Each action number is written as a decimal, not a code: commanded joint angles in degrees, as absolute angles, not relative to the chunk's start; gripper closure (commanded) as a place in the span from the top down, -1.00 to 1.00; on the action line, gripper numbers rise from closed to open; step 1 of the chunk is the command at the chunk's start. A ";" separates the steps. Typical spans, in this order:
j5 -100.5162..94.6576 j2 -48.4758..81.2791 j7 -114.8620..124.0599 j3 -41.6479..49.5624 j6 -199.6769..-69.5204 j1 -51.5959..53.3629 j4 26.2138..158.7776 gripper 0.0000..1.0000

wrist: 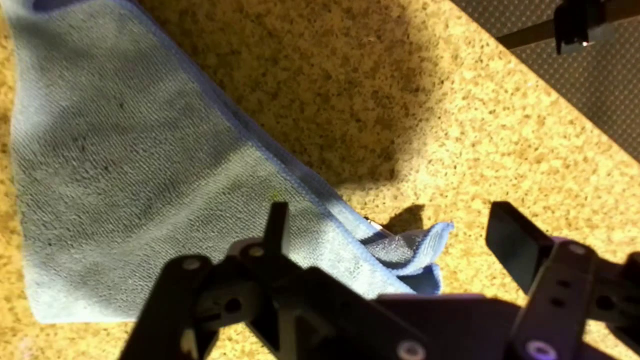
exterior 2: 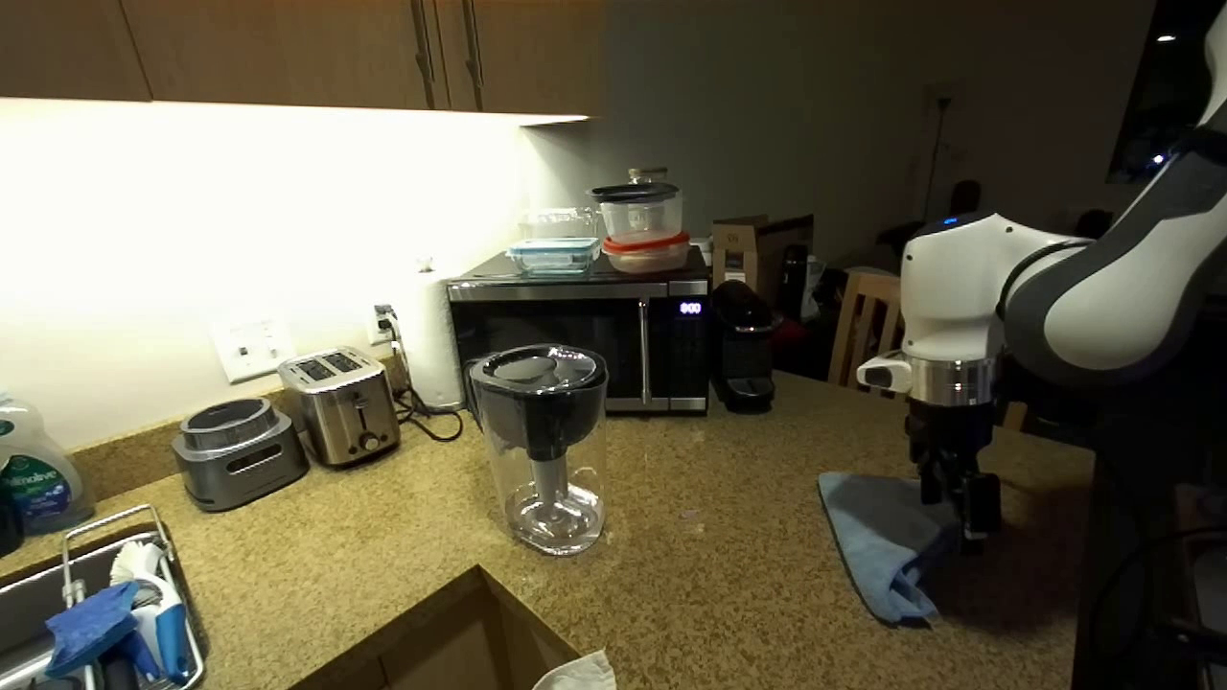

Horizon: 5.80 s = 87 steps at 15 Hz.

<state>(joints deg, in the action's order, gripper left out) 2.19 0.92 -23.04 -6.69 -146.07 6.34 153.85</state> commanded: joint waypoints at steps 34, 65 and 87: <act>-5.21 28.65 19.80 7.60 -168.49 11.58 137.91 1.00; -4.09 7.81 28.28 -0.01 -154.96 11.59 145.55 1.00; -6.97 19.98 88.83 -0.18 -155.18 22.03 137.20 1.00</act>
<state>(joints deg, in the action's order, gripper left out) -5.56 17.32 84.24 -0.91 -154.50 21.12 139.76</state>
